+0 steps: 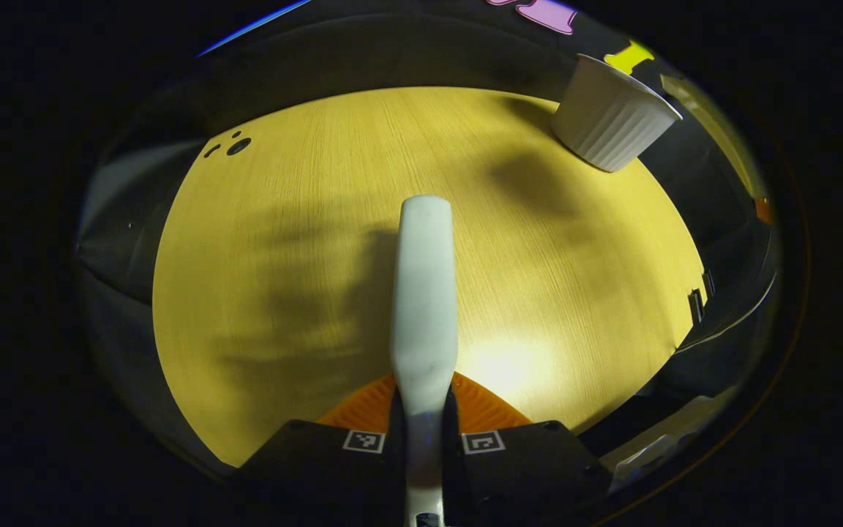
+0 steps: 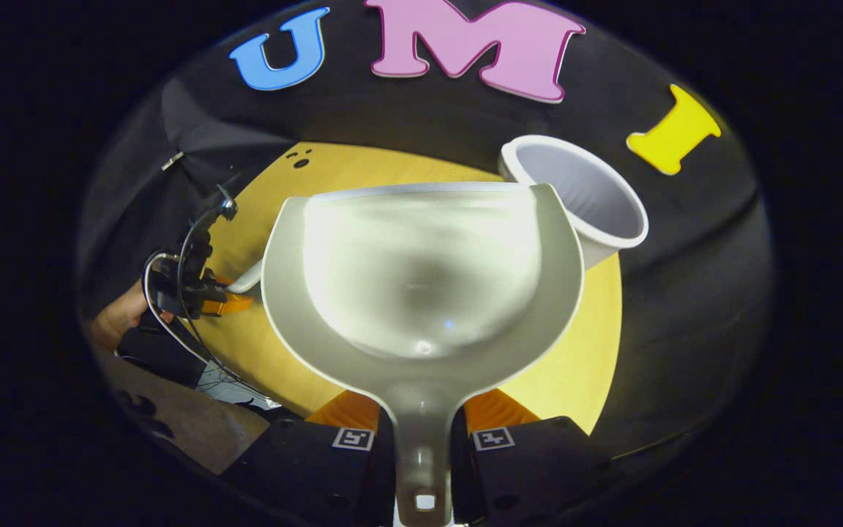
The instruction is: Pick up the small broom and dustpan from the desktop, sweep the trash into the dustpan with the broom, and then empty the trash into the garbage bin.
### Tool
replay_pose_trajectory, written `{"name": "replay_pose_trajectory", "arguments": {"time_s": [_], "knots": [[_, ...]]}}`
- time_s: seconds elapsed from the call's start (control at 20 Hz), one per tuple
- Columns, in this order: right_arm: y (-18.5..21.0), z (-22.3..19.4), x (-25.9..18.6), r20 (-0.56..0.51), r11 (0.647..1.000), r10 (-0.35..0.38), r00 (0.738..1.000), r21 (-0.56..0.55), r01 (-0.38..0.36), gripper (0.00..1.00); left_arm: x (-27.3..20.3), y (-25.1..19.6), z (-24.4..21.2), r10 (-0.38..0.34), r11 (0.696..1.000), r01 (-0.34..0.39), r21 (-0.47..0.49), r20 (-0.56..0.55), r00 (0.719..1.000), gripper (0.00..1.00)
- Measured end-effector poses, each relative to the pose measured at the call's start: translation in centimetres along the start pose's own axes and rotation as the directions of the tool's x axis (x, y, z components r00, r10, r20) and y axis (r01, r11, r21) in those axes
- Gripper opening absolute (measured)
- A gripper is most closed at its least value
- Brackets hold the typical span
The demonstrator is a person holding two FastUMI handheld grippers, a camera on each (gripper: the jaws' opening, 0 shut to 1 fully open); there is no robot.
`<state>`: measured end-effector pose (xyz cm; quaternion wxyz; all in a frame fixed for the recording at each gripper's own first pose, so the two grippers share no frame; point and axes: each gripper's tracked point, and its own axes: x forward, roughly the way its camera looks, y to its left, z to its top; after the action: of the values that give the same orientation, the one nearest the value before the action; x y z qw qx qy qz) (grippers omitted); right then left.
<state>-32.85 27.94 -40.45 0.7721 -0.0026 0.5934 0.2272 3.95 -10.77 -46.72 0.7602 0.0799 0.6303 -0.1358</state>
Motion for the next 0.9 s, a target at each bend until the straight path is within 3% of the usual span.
{"name": "replay_pose_trajectory", "arguments": {"time_s": [0.45, 0.75, 0.9], "knots": [[4.3, -8.0, 11.4, -0.141, 0.999, 0.012, 0.990, 0.047, -0.005, 0.34, 0.8, 0.0, -1.1, 0.053, 0.999, -0.053, -0.005, -0.009, 0.999, 0.24], [4.5, -9.3, 14.9, -0.158, 0.997, 0.005, 0.987, 0.073, 0.006, 0.36, 1.3, -0.1, -1.2, 0.072, 0.997, -0.073, 0.023, 0.019, 0.997, 0.24], [5.2, -10.4, 15.8, -0.178, 0.996, 0.016, 0.984, 0.088, -0.001, 0.31, 1.4, 0.0, -1.1, 0.079, 0.996, -0.080, 0.040, 0.023, 0.997, 0.24]]}}
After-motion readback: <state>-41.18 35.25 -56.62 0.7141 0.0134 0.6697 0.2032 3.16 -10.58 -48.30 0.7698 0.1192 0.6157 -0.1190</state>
